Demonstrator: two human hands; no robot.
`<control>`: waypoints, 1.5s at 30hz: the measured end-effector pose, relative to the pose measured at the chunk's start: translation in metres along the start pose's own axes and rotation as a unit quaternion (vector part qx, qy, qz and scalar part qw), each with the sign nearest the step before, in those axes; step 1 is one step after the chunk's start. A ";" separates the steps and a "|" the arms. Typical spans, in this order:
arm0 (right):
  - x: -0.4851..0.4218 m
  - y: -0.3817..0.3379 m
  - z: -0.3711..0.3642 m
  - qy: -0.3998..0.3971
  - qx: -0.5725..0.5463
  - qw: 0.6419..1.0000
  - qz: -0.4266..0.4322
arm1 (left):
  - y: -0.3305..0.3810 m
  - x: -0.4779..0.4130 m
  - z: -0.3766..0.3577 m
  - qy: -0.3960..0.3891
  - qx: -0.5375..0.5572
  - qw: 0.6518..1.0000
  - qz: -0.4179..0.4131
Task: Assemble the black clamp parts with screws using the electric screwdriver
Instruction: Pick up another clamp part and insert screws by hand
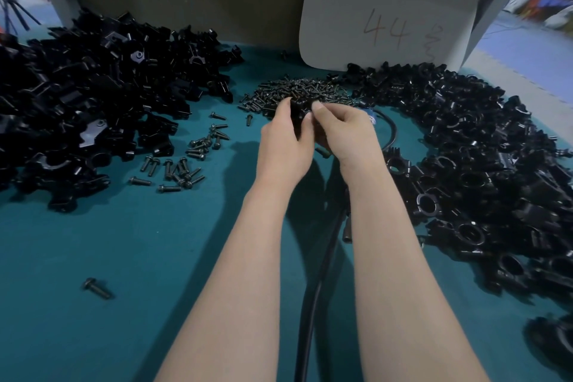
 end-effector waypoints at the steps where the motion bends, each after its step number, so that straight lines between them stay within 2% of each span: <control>1: 0.001 -0.004 -0.002 -0.002 0.030 0.999 0.015 | -0.001 0.001 -0.002 -0.003 -0.005 1.000 0.009; 4: 0.004 -0.010 -0.007 -0.006 0.101 0.995 0.021 | -0.003 0.003 -0.007 -0.007 0.015 0.999 0.048; 6: 0.004 -0.012 -0.007 0.011 0.119 0.993 0.025 | -0.001 0.004 -0.008 -0.014 -0.001 0.999 0.031; 11: 0.004 -0.011 0.000 0.041 0.121 0.991 0.029 | 0.004 0.007 -0.008 -0.022 -0.011 1.000 0.003; 19: 0.003 -0.014 -0.001 0.038 0.138 0.988 0.049 | 0.009 0.009 -0.005 0.022 0.026 0.999 0.004; 26: 0.003 -0.012 -0.003 0.037 0.145 0.987 0.064 | 0.006 0.007 -0.006 0.029 0.018 0.999 0.006; 30: 0.003 -0.011 -0.003 0.018 0.132 0.989 0.065 | 0.003 0.006 -0.004 0.052 0.071 0.996 0.016; 32: 0.002 -0.009 0.003 0.049 0.158 0.983 0.075 | 0.000 0.001 0.001 0.075 0.178 0.977 0.085; 34: 0.000 -0.005 0.012 0.110 0.227 0.965 0.076 | -0.002 -0.002 0.010 0.094 0.335 0.925 0.155; 36: -0.002 -0.002 0.012 0.111 0.295 0.948 0.050 | -0.004 -0.004 0.019 0.106 0.443 0.869 0.192; 38: -0.006 0.002 0.002 0.040 0.387 0.921 0.010 | -0.005 -0.005 0.023 0.105 0.501 0.832 0.215; 40: -0.009 0.004 -0.007 -0.011 0.481 0.876 -0.034 | -0.004 -0.004 0.025 0.094 0.538 0.803 0.238; 45: -0.008 0.011 -0.020 -0.020 0.584 0.810 -0.048 | -0.002 -0.002 0.027 0.052 0.597 0.751 0.277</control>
Point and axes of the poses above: each hand's wrist, its own x-axis away from the middle knuckle, its own z-axis out of the back of the hand, y = z × x, the point moved 1 cm from there along -x, towards the middle knuckle, and after that the axes turned 1 degree about -z, right-handed, at the moved point
